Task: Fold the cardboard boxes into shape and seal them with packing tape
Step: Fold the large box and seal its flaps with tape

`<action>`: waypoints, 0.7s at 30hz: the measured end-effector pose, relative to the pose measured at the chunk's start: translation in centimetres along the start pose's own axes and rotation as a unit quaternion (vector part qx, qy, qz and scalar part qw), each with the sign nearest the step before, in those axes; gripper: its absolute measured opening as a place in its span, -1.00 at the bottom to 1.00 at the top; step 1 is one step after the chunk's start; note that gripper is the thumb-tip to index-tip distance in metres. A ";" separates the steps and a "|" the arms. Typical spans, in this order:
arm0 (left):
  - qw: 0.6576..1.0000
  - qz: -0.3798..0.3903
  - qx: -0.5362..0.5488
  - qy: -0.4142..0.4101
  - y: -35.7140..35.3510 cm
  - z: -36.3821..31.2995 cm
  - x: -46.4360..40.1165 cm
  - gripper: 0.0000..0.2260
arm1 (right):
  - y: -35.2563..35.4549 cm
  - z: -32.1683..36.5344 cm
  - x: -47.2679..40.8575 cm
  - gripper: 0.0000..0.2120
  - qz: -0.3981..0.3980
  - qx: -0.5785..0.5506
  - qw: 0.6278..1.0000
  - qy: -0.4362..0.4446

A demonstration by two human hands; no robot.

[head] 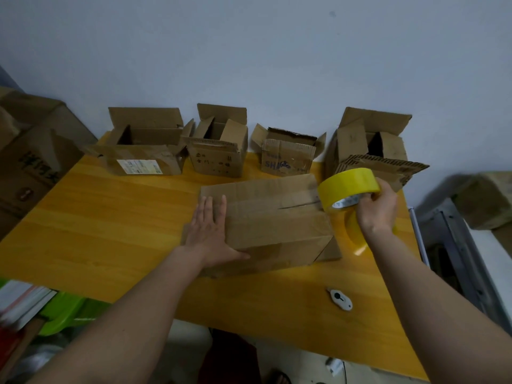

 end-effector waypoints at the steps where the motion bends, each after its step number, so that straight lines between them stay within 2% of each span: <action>1: 1.000 -0.001 -0.002 0.000 0.0 0.0 0.1 0.31 | -0.1 0.1 0.0 -0.67 -0.006 0.016 1.000 0.006; 8: 1.000 0.005 -0.009 0.006 0.0 -0.1 0.2 0.29 | 0.2 -0.4 -1.7 -0.70 -0.068 0.109 0.992 0.004; 13: 1.000 0.001 -0.013 0.007 0.0 -0.2 0.4 0.27 | -0.8 0.1 -2.4 -0.68 -0.057 0.136 0.989 0.016; 21: 1.000 0.004 -0.011 0.010 0.0 -0.1 0.2 0.27 | -2.3 -1.9 -3.2 -0.66 -0.011 0.132 0.991 -0.027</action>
Point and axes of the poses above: each hand's wrist, its own x-axis away from the middle knuckle, its own y-axis out of the back of the hand, z = x × y, the point moved 5 cm from there along -x, towards the middle knuckle, and after that the axes turned 15 degrees about -y, right-handed, at the moved point
